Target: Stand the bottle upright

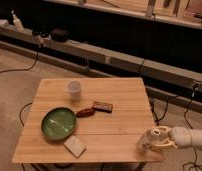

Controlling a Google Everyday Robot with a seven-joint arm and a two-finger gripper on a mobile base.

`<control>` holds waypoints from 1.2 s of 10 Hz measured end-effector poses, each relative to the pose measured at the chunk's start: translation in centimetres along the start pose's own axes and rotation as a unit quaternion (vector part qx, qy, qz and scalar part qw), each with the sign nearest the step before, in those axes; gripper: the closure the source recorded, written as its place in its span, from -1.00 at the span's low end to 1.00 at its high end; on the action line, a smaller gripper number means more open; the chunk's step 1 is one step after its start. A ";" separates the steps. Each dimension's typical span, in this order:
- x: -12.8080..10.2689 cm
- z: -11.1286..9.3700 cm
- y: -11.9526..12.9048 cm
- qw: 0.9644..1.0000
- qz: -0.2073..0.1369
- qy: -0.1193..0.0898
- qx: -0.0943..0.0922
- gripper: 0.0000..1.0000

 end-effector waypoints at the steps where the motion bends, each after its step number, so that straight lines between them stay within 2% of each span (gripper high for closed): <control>1: 0.0 -0.1 0.0 1.000 0.001 0.002 0.000 -0.17; 3: 0.0 -0.2 0.0 1.000 0.004 0.003 0.001 -0.54; 4: 0.0 -0.2 0.1 1.000 0.006 0.003 0.001 -0.60; 8: 0.5 -0.4 0.0 1.000 0.016 0.006 0.010 -0.60; 12: 0.7 -0.7 0.1 0.999 0.012 0.035 0.013 -0.60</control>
